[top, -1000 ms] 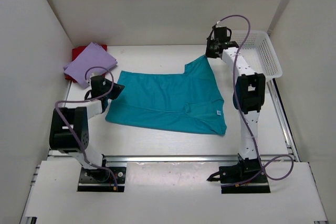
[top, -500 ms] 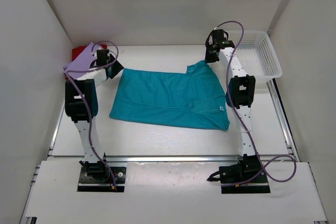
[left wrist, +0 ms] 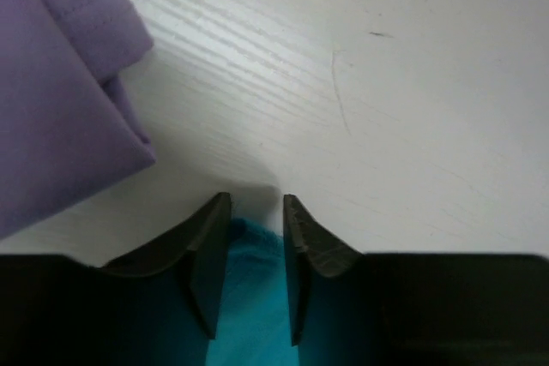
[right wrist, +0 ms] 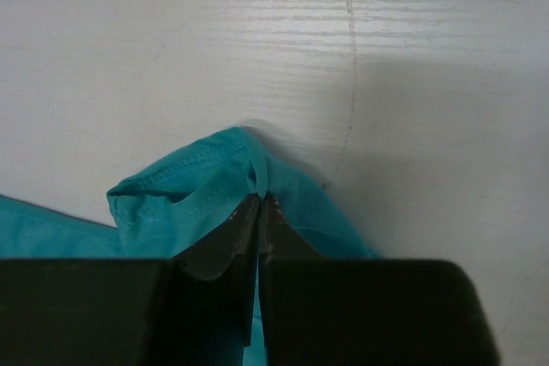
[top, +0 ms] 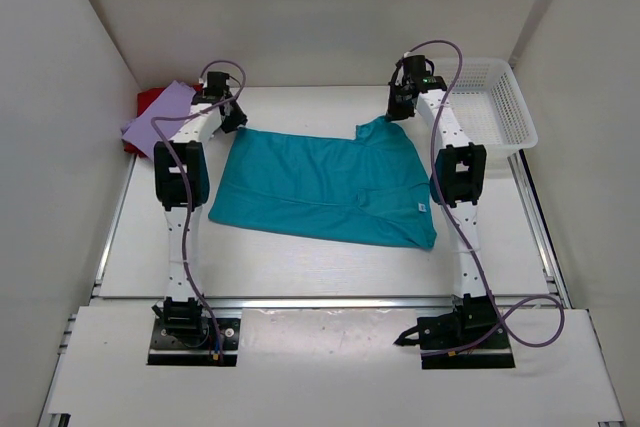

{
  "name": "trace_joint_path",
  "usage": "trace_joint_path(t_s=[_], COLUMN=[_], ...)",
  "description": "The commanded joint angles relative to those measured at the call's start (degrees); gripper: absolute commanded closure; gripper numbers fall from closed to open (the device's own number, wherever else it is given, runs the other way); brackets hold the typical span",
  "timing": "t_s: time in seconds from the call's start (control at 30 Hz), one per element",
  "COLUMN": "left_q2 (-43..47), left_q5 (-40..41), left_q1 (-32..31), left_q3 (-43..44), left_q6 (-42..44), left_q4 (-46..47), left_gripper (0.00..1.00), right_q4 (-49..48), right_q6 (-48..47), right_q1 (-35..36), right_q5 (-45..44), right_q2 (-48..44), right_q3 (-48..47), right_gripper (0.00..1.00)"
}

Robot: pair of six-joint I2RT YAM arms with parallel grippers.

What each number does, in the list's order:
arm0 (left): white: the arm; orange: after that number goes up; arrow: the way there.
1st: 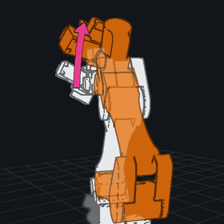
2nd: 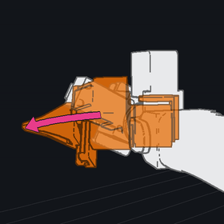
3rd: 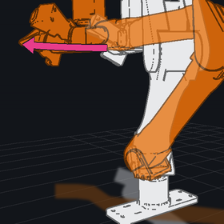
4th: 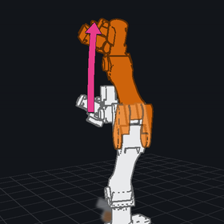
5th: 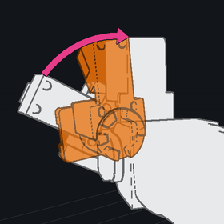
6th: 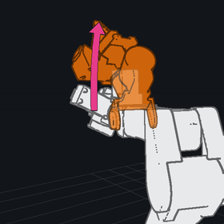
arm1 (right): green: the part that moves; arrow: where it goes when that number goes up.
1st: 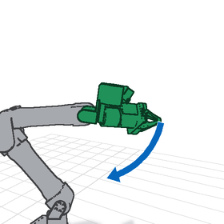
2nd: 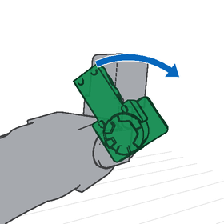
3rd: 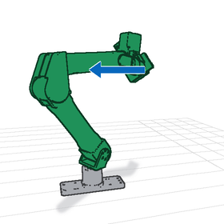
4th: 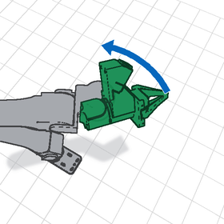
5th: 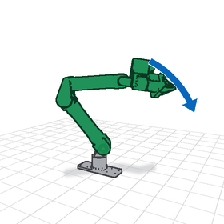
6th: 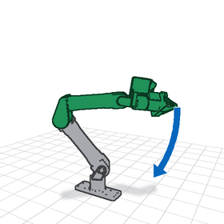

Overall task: Fold and stack the t-shirts
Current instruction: Grap the side of the flattened tshirt furthest away from the robot with both arms, then fold the other side of the tshirt into a rectangle

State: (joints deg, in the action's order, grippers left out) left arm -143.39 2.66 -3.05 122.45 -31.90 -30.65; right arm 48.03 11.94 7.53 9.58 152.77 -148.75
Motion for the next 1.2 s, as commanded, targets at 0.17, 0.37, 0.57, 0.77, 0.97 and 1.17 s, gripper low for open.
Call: trace_joint_path(t_s=[0.17, 0.37, 0.57, 0.77, 0.97, 1.17], left_q2=[2.67, 12.94, 24.11, 30.53, 36.68, 39.85], left_q5=[0.51, 0.86, -0.81, -2.39, -5.46, -7.22], left_q1=[0.41, 0.94, 1.03, 2.96, 5.34, 6.56], left_q3=[-3.34, -16.08, -27.78, -37.35, -45.0, -49.67], left_q6=[-0.53, -3.34, -5.19, -5.98, -6.68, -6.94], left_q4=[-3.63, 4.44, 12.55, 16.67, 19.4, 20.81], left_gripper=[0.92, 1.0, 1.0, 1.0, 1.0, 1.0], right_q4=[0.4, 2.41, 7.16, 11.02, -0.63, -9.44], right_q6=[-0.87, -1.58, -3.15, -2.89, -2.55, -1.84], right_q1=[-0.85, -1.73, -1.64, 0.03, 1.52, 2.75], right_q5=[1.93, 3.5, 5.79, 2.99, 0.79, 0.17], right_q2=[-2.56, -5.45, -12.57, -20.83, -37.15, -50.45], right_q3=[-2.16, 0.03, 6.18, 12.94, 40.4, 60.58], right_gripper=[1.0, 0.99, 1.0, 1.0, 1.0, 1.0])
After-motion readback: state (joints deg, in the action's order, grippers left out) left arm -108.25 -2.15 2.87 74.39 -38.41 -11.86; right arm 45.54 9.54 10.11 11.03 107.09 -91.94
